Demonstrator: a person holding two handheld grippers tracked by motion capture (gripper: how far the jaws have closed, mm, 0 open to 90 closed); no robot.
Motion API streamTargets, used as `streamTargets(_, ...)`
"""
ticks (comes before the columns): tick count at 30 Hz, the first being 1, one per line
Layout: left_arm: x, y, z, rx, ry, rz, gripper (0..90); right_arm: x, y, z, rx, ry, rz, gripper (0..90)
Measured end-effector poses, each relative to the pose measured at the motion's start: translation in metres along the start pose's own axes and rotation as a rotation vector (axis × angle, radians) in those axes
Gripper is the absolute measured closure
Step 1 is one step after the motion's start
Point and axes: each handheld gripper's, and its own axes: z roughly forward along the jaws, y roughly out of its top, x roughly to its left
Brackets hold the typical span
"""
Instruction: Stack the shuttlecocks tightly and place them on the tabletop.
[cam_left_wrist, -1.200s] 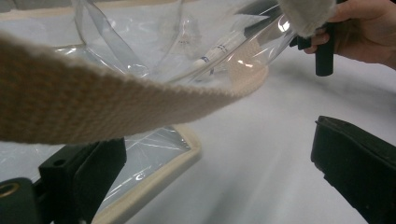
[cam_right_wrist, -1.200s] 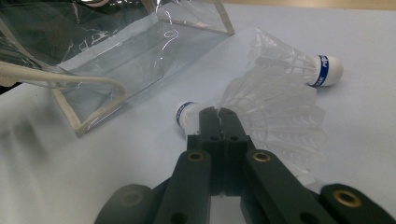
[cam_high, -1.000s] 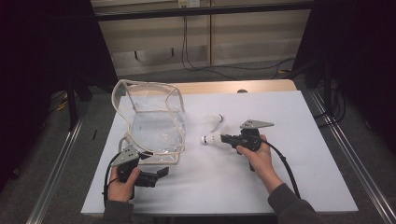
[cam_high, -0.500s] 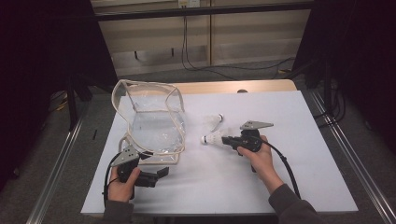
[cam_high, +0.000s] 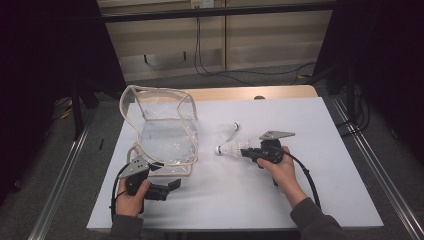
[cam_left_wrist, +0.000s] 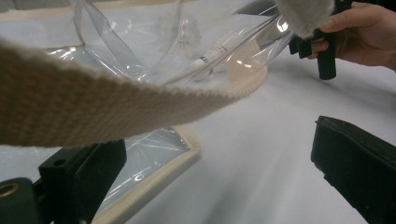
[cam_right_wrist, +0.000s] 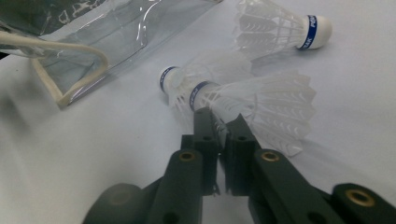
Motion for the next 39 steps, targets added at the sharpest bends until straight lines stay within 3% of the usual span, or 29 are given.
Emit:
streamTargets(2,0.0000,0.0001,-0.0001,0.000,0.000,0.001,3.4,-0.0001,-0.0006,0.0001,0.003,0.016,0.004,90.0)
streamTargets(14,-0.0002,0.0002,-0.0002,-0.001,0.000,0.000,3.4,0.0023,0.0015,0.0003,-0.026,0.068,0.014,90.0)
streamTargets(39,-0.0004,0.0003,-0.0002,0.000,-0.001,0.000,3.5,0.0056,0.0010,0.0057,-0.022,0.083,0.006,90.0)
